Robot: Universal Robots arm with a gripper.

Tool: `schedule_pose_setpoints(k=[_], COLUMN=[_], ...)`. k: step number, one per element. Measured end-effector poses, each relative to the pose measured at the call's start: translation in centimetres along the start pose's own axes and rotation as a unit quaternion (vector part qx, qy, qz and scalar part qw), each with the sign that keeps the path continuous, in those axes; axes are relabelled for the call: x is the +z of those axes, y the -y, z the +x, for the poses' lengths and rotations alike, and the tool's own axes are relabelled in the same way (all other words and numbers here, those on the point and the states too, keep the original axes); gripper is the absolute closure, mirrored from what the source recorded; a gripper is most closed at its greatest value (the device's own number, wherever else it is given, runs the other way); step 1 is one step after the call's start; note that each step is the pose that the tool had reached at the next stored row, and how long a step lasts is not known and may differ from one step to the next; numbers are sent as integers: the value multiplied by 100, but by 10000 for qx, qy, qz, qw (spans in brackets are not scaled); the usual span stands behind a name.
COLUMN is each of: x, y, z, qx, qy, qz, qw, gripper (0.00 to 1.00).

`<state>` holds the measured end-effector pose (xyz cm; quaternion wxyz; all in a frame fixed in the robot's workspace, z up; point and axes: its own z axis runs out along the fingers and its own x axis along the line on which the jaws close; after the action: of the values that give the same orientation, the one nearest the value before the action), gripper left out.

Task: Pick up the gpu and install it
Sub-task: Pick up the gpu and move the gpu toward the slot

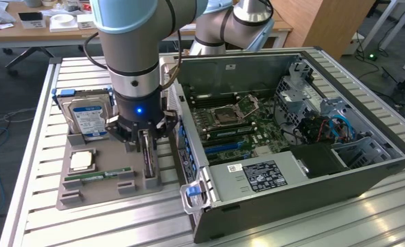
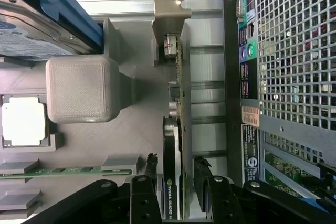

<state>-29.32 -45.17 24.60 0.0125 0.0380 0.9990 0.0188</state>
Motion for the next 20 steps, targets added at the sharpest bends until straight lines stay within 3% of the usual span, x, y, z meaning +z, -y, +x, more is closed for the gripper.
schedule_pose_setpoints(k=[7, 20], x=[68, 158], y=[-55, -69], z=[6, 30], qx=[-1, -1], qy=[0, -1], qz=[0, 3], qw=[10000, 10000], gripper=[58, 58])
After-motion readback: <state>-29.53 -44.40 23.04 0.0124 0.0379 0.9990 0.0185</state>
